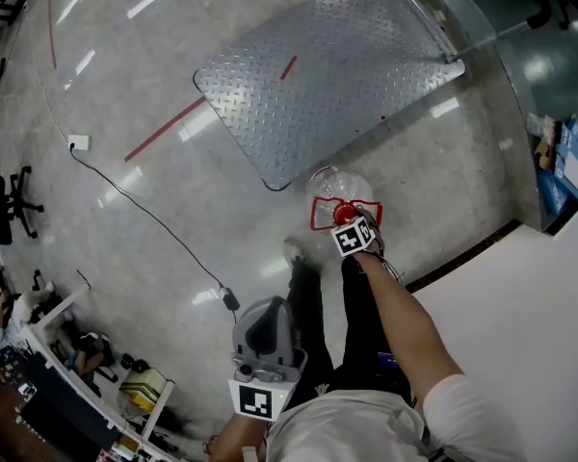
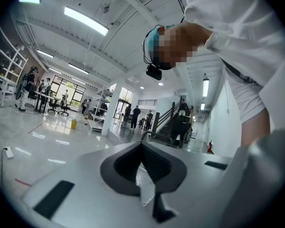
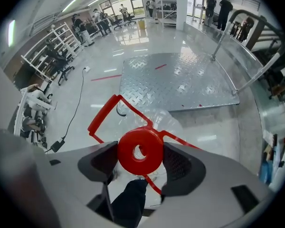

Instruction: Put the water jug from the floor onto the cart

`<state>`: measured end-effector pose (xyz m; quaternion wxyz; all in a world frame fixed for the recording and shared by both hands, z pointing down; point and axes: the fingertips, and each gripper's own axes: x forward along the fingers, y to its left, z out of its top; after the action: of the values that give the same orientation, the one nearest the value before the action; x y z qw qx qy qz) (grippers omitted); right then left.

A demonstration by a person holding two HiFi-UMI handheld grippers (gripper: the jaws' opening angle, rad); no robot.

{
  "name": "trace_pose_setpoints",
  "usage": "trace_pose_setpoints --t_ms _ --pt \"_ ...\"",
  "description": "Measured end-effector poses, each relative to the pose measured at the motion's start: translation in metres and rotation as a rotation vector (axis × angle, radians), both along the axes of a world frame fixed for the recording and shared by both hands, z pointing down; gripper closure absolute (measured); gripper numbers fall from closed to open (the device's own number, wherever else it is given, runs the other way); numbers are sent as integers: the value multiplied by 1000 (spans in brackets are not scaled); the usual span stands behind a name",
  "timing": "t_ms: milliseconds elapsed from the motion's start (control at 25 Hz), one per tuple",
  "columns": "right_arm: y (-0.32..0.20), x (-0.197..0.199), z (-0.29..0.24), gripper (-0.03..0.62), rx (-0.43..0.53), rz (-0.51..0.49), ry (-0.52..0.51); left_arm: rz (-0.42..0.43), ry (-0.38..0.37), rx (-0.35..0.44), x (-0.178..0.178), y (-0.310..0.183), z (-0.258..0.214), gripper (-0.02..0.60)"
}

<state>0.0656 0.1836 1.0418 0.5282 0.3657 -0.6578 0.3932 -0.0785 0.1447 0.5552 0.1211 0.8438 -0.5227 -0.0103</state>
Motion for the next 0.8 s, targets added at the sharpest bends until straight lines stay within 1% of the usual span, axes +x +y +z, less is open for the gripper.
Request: trace_pose_setpoints --t_ms 200,320,480,640,800 --pt "5 5 -26 296 4 -9 2 -22 7 17 -2 -2 -12 578" --pt "4 9 -57 296 3 -28 -12 -44 4 46 -1 -5 -28 578" --pt "-5 20 -108 298 -12 -66 -34 -81 -7 99 8 -8 -61 578" --pt "-15 27 -158 297 -16 -113 -46 -122 -5 128 21 -7 -91 578" --pt "-27 30 -204 298 29 -194 -65 -180 4 170 30 -5 -115 578"
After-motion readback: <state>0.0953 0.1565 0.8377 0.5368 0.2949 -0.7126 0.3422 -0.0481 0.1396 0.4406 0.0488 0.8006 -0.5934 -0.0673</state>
